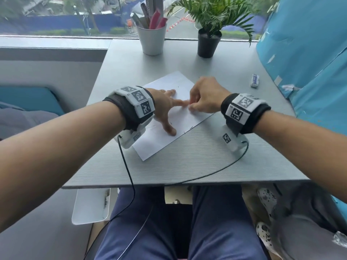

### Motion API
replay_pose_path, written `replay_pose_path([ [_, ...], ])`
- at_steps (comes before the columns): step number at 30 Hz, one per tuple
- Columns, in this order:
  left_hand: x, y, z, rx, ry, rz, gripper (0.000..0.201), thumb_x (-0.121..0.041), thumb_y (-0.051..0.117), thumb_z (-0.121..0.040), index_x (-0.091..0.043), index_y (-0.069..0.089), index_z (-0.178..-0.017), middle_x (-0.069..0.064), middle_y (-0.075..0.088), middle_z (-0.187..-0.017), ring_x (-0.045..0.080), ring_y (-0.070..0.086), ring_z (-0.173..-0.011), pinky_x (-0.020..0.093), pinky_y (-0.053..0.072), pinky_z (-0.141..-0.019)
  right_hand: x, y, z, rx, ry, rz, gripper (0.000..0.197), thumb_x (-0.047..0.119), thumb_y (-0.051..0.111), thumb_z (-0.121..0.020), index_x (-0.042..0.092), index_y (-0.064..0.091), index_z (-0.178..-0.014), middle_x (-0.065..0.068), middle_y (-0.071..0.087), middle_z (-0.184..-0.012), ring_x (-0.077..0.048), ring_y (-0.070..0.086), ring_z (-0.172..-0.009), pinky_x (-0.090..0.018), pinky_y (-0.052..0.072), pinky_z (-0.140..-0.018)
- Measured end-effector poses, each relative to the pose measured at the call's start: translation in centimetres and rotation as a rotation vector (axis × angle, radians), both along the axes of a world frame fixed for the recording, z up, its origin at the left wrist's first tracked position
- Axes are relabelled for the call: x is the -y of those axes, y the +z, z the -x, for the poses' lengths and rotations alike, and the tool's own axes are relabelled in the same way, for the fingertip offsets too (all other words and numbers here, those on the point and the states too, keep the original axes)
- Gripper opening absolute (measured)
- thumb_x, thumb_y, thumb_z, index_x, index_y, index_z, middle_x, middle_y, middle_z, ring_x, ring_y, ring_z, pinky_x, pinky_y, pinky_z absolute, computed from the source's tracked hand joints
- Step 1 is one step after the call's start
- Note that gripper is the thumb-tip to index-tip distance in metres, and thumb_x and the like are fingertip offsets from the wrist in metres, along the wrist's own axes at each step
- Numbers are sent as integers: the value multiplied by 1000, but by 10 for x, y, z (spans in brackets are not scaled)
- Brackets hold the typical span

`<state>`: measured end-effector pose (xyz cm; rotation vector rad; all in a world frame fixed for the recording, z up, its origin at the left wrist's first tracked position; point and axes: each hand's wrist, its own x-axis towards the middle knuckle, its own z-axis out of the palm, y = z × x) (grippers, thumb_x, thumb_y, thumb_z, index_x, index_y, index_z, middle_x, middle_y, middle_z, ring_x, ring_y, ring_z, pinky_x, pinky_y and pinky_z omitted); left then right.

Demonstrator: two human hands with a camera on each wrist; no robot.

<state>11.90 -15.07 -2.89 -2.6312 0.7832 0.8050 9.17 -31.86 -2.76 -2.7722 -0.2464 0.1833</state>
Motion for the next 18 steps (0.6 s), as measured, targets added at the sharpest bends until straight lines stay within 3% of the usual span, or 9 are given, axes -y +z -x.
replay_pose_path([
  [2, 0, -1, 0, 2, -9, -1, 125, -81, 72, -60, -49, -3, -155, -1, -16, -167, 27, -3, -154, 59, 17, -120, -19, -5, 23, -60, 93, -28, 5, 18, 79, -72, 20, 74, -70, 11, 61, -66, -6, 58, -64, -19, 45, -58],
  [4, -1, -1, -2, 7, -21, -5, 126, -81, 73, -59, -47, -2, -155, -1, -16, -167, 28, -3, -154, 59, 17, -120, -22, -5, 28, -111, 164, -30, 4, 21, 80, -74, 21, 76, -74, 12, 63, -69, -2, 59, -65, -14, 46, -57],
  [6, 0, -1, -2, -2, -15, -1, 126, -79, 73, -60, -51, -5, -154, -2, -16, -167, 27, -3, -154, 59, 18, -120, -6, 1, 8, -74, 90, -6, 8, 23, 79, -75, 17, 79, -81, 10, 64, -68, 0, 56, -63, -11, 38, -52],
  [9, 0, 0, 0, -6, 4, 15, 125, -79, 74, -60, -55, -8, -151, -4, -16, -167, 27, -4, -154, 60, 18, -119, 6, 4, -9, 6, -20, 21, 10, 22, 79, -75, 15, 79, -82, 3, 67, -71, -10, 62, -68, -14, 38, -51],
  [12, 1, -1, -2, -21, -10, 23, 121, -80, 74, -58, -51, 6, -154, 0, -17, -166, 29, -6, -154, 58, 13, -121, -22, -1, 22, -59, 134, -1, 2, 18, 77, -74, 17, 77, -76, 6, 65, -71, -10, 60, -68, -18, 42, -58],
  [14, 0, -1, -5, -27, -26, 28, 119, -80, 76, -56, -52, 13, -153, 2, -17, -166, 31, -7, -154, 58, 11, -122, -28, -1, 30, -132, 246, -8, 3, 20, 79, -75, 19, 78, -77, 10, 66, -69, -4, 60, -66, -12, 41, -57],
  [18, 0, -2, -4, -15, 6, 37, 130, -78, 76, -57, -54, -10, -151, -5, -17, -166, 26, -7, -154, 59, 15, -121, 4, 6, -14, -32, 35, 16, 8, 24, 79, -74, 17, 79, -79, 9, 63, -65, -6, 58, -63, -14, 37, -51],
])
